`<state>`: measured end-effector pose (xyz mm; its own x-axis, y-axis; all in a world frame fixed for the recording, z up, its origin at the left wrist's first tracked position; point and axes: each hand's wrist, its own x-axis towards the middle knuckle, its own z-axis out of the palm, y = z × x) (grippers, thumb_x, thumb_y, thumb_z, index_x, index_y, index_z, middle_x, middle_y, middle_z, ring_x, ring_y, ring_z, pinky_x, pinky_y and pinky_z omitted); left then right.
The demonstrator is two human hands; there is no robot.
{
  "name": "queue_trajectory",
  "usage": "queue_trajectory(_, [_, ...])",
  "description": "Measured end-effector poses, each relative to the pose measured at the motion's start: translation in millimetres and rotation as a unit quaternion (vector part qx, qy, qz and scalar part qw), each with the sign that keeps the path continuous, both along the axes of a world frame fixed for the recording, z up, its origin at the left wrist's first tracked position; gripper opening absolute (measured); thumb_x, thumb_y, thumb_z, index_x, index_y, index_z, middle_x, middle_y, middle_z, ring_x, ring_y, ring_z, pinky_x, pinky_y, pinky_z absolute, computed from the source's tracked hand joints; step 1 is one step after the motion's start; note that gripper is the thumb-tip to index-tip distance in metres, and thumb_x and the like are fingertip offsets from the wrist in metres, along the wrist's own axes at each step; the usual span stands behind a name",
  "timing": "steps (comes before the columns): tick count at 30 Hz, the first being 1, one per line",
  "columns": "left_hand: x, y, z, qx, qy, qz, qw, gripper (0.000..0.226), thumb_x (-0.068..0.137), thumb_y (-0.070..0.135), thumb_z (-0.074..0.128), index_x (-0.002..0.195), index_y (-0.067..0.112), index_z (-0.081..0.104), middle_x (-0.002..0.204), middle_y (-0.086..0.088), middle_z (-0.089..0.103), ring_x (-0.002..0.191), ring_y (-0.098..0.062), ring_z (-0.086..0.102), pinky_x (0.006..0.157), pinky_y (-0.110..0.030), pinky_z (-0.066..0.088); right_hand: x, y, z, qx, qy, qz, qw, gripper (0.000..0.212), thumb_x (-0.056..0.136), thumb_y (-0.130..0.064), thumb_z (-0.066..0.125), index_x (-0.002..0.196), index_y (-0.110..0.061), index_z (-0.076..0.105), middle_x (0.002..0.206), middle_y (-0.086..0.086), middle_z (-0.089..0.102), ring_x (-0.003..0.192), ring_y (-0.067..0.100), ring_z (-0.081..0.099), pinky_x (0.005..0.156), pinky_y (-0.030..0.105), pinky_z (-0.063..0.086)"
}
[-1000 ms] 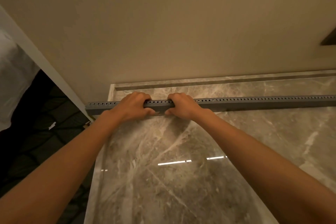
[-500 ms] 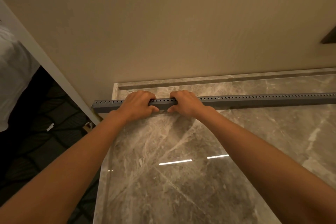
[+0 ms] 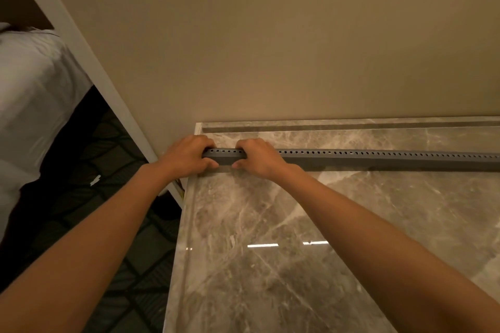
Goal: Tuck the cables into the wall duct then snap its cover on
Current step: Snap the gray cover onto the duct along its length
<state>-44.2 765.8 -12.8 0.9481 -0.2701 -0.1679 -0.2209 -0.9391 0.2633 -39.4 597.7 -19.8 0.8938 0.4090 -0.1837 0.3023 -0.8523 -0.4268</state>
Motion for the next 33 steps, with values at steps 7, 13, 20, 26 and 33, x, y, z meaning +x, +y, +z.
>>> queue_trajectory(7, [0, -2, -1, 0.015, -0.047, -0.014, 0.999, 0.035, 0.086, 0.028, 0.065, 0.112, 0.006, 0.067, 0.104, -0.013, 0.067, 0.094, -0.029, 0.059, 0.076, -0.038, 0.045, 1, 2, -3, -0.004, -0.027, -0.005, 1.0, 0.028, 0.088, -0.025, 0.063, 0.106, -0.005, 0.063, 0.109, 0.015, 0.066, 0.103, 0.033, 0.058, 0.079, 0.036, 0.039])
queue_trajectory(13, [-3, 7, -3, -0.053, -0.04, -0.002, 0.998, 0.035, 0.084, 0.027, 0.068, 0.114, 0.008, 0.066, 0.107, -0.013, 0.067, 0.096, -0.027, 0.059, 0.08, -0.036, 0.046, 2, 3, -1, -0.014, -0.015, -0.008, 1.0, 0.029, 0.089, -0.025, 0.062, 0.109, -0.004, 0.06, 0.111, 0.015, 0.065, 0.103, 0.033, 0.058, 0.073, 0.031, 0.034])
queue_trajectory(20, [-10, 53, -2, -0.128, -0.032, 0.098, 0.986, 0.032, 0.077, 0.016, 0.075, 0.106, 0.004, 0.067, 0.095, -0.009, 0.061, 0.093, -0.026, 0.057, 0.077, -0.031, 0.044, -2, 18, 2, -0.015, -0.019, -0.006, 1.0, 0.03, 0.091, -0.027, 0.057, 0.108, -0.002, 0.058, 0.111, 0.016, 0.064, 0.101, 0.034, 0.059, 0.077, 0.036, 0.04])
queue_trajectory(26, [-7, 61, -7, -0.176, -0.004, 0.125, 0.976, 0.03, 0.077, 0.011, 0.075, 0.105, 0.004, 0.066, 0.095, -0.003, 0.06, 0.092, -0.017, 0.054, 0.068, -0.015, 0.041, -2, 37, 1, -0.01, -0.023, 0.007, 1.0, 0.031, 0.093, -0.028, 0.055, 0.113, -0.004, 0.057, 0.116, 0.015, 0.064, 0.107, 0.033, 0.058, 0.09, 0.04, 0.044])
queue_trajectory(33, [-3, 63, -13, -0.177, -0.021, 0.129, 0.976, 0.024, 0.076, 0.011, 0.076, 0.097, 0.004, 0.066, 0.092, -0.006, 0.061, 0.088, -0.019, 0.054, 0.065, -0.02, 0.039, -2, 40, 0, -0.013, -0.032, 0.001, 0.999, 0.029, 0.092, -0.025, 0.056, 0.112, -0.005, 0.062, 0.114, 0.015, 0.065, 0.105, 0.033, 0.058, 0.086, 0.037, 0.043])
